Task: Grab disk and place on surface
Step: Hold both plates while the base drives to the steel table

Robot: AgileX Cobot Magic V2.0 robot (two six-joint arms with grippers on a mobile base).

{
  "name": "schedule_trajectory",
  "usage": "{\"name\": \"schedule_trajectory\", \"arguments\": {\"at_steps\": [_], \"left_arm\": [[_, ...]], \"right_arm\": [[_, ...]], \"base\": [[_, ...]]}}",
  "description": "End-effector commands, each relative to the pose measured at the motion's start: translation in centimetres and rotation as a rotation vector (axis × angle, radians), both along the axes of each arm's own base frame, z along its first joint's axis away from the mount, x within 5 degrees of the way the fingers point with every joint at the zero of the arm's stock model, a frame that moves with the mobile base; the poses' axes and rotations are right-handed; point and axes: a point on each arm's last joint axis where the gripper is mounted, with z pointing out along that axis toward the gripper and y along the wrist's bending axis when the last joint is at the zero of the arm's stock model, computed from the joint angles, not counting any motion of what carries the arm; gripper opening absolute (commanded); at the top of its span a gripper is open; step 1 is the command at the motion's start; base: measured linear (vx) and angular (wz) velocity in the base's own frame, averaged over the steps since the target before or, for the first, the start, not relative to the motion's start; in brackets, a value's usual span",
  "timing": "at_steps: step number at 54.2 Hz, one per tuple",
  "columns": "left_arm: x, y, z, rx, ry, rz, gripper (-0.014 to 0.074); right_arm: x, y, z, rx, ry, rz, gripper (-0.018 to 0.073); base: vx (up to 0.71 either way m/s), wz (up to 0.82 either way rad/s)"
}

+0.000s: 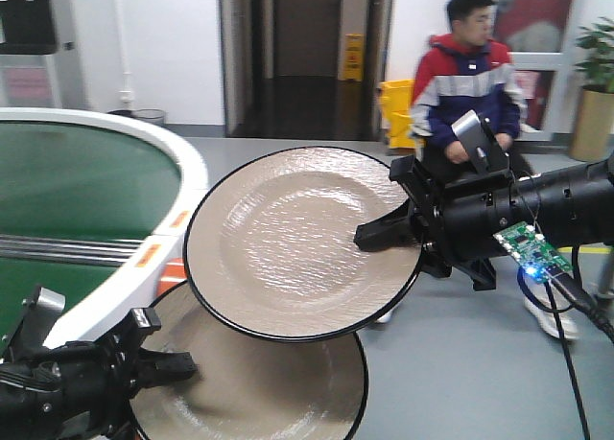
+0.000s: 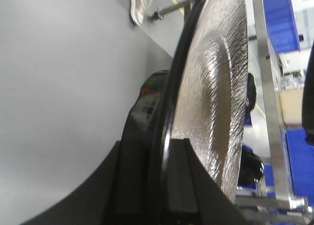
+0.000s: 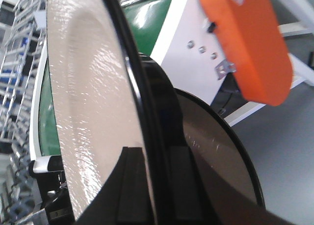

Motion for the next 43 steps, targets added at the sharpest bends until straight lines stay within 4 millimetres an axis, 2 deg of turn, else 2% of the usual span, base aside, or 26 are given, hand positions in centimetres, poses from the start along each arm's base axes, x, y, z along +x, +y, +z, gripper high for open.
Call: {"name": "schedule_trajectory", "arguments": {"at_steps": [1,43], "left_arm": [[-0.21,-0.32,2.42,-0.105,-0.044,0.004,0.0001],[-0.21,-0.32,2.42,-0.105,-0.044,0.004,0.0001]], "right_arm": [[-1.02,-0.12,3.89,0.121,-0.101,-0.039,-0.0006],[-1.02,-0.12,3.89,0.121,-0.101,-0.039,-0.0006]], "base": [[0.03,-0.53],[0.14,-0.39]]}}
